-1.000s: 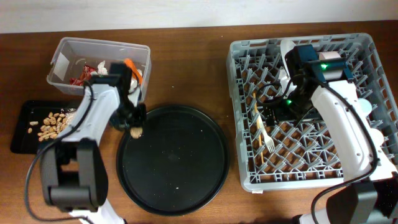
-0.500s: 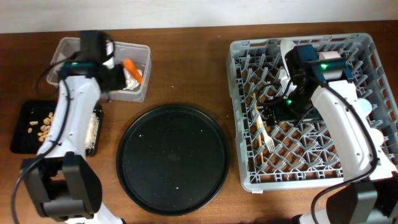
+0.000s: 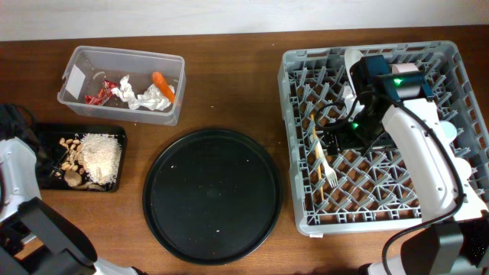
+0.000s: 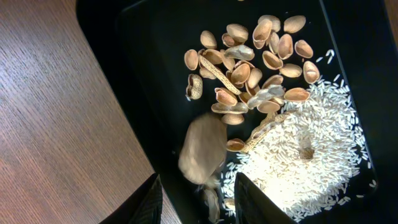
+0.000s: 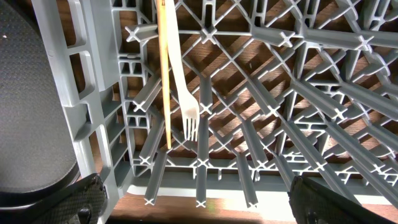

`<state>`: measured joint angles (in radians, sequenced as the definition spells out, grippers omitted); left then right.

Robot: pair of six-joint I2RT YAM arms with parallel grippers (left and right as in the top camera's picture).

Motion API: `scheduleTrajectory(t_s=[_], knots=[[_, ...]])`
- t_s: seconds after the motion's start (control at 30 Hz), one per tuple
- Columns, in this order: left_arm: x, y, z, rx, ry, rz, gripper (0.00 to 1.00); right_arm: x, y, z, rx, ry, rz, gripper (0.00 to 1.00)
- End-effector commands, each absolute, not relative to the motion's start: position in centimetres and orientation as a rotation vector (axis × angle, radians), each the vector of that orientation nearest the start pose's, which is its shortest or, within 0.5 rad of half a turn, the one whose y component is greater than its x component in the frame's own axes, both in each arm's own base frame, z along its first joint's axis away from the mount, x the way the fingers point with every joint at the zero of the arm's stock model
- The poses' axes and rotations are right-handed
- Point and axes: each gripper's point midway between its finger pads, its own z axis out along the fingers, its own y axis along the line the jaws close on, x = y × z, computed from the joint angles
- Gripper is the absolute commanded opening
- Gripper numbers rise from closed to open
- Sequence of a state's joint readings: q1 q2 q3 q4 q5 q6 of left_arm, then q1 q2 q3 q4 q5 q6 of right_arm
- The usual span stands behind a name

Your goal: Sort waste into correct bins and load items into the dishwasher rack

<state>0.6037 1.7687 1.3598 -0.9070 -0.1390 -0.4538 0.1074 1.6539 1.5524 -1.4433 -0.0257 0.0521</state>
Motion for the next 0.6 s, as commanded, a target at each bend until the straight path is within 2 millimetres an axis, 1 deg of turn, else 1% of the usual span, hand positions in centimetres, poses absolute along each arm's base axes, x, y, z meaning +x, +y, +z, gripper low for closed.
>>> scheduleTrajectory(t_s=[0.0,0.03,0.07,0.1,0.13,0.17,0.2,0.23,0.27,0.3,0.33,0.37,0.4,0.43,0.47,0.5,0.53,0.57], knots=[[30.2,23.9,10.0,-1.48,2.452,0.233,0.38,29.5,3.5,16.6,-0.083,3.117,0.024,0.98],[30.3,23.8,10.0,-1.478,2.454,0.217,0.39,29.5,3.5,16.6,-0.083,3.117,0.024,0.98],[30.7,23.2,9.9,-1.46,2.466,0.158,0.45,29.5,3.5,16.6,-0.082,3.117,0.026,0.98],[32.0,21.4,10.0,-1.385,2.5,0.027,0.56,29.5,4.4,16.6,-0.083,3.115,0.11,0.98],[33.2,19.6,10.4,-1.301,2.53,-0.035,0.6,29.7,5.6,16.7,-0.085,3.103,0.213,0.98],[34.4,17.5,10.9,-1.199,2.563,-0.067,0.62,30.2,7.0,17.0,-0.092,3.071,0.34,0.98],[36.8,12.2,11.9,-0.905,2.647,-0.083,0.66,31.7,9.4,17.9,-0.116,2.972,0.537,0.98],[37.8,8.2,12.2,-0.688,2.706,-0.096,0.69,32.9,9.5,18.3,-0.12,2.919,0.553,0.99],[38.0,4.3,12.0,-0.48,2.772,-0.107,0.74,34.0,8.9,18.7,-0.101,2.877,0.545,0.98],[36.5,0.3,11.5,-0.274,2.877,-0.095,0.84,34.4,7.2,19.0,-0.035,2.868,0.526,0.98],[34.5,-1.0,11.0,-0.217,2.965,-0.062,0.92,34.0,6.0,19.0,0.023,2.89,0.522,0.98],[30.8,-2.5,10.7,-0.17,3.118,-0.064,0.95,32.6,2.9,18.4,0.153,2.96,0.453,0.98],[29.1,-2.7,10.7,-0.161,3.184,-0.053,0.95,31.9,1.6,18.2,0.198,2.985,0.398,0.99],[27.7,-2.7,11.1,-0.154,3.224,-0.045,0.95,30.7,0.0,18.2,0.248,3.015,0.318,0.98],[26.9,-2.7,11.6,-0.131,3.208,-0.048,0.95,29.6,-0.5,18.6,0.247,3.005,0.267,0.98],[26.0,-2.6,12.4,-0.119,3.149,-0.06,0.95,28.6,-0.6,18.9,0.236,2.964,0.236,0.98],[25.4,-2.6,13.2,-0.113,3.065,-0.074,0.95,28.0,-0.5,19.3,0.22,2.881,0.227,0.99],[24.9,-2.6,14.4,-0.104,2.921,-0.096,0.95,27.0,-0.4,19.6,0.195,2.753,0.211,0.98]])
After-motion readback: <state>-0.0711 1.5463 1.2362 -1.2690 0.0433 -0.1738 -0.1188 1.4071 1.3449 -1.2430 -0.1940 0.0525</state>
